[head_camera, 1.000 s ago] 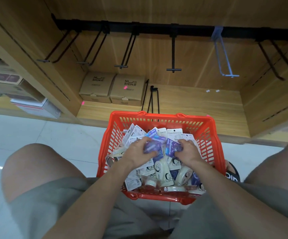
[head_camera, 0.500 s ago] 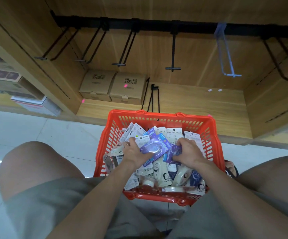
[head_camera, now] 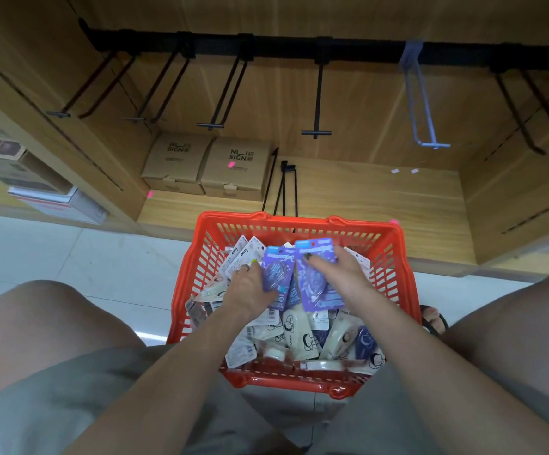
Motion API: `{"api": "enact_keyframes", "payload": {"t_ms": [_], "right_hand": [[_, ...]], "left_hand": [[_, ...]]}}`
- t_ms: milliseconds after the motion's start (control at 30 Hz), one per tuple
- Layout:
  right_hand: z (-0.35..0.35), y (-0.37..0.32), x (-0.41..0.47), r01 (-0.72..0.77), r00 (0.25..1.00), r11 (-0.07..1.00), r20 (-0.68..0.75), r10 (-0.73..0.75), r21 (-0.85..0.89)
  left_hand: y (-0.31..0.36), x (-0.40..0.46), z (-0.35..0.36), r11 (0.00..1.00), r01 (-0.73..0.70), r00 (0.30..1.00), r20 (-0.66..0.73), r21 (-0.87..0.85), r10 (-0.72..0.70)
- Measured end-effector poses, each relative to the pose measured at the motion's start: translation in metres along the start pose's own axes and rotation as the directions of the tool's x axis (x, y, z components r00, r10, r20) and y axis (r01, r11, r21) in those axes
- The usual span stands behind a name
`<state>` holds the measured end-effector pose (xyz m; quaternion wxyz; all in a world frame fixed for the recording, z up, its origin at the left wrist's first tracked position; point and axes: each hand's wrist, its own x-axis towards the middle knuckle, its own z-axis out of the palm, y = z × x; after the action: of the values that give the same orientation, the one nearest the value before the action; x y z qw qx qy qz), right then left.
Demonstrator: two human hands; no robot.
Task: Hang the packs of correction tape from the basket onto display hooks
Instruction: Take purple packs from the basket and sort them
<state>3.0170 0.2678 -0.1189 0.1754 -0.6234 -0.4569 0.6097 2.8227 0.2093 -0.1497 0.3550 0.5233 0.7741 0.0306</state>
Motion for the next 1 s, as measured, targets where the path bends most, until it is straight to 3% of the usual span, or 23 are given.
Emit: {"api": "enact_keyframes", "payload": {"t_ms": [133,300,400,500,767,1000], "right_hand": [[0.026,0.011,0.000,0.000,0.992,0.985,0.122,0.021,-0.171],[0.042,0.023,0.000,0.030,0.994,0.957,0.105,0.001,-0.290],[0.040,0.022,0.000,0.023,0.997,0.964,0.083,-0.001,-0.265],[0.039,0.021,0.000,-0.029,0.999,0.974,0.020,0.034,-0.223],[0.034,0.020,-0.002,-0.151,0.988,0.985,-0.044,0.147,-0.086],[0.027,0.016,-0.007,-0.135,0.989,0.990,-0.068,0.131,-0.050]], "left_hand": [[-0.009,-0.002,-0.002,0.998,0.057,0.998,-0.027,0.008,-0.056],[-0.014,-0.005,-0.002,0.999,0.006,0.998,-0.060,0.033,-0.004],[-0.011,-0.006,-0.005,1.000,0.026,0.999,-0.041,0.011,-0.026],[-0.009,-0.005,-0.009,0.981,0.131,0.991,0.008,-0.145,-0.131],[-0.003,-0.003,-0.013,0.826,0.323,0.946,0.126,-0.461,-0.300],[-0.009,-0.005,-0.017,0.697,0.348,0.936,0.269,-0.626,-0.226]]}}
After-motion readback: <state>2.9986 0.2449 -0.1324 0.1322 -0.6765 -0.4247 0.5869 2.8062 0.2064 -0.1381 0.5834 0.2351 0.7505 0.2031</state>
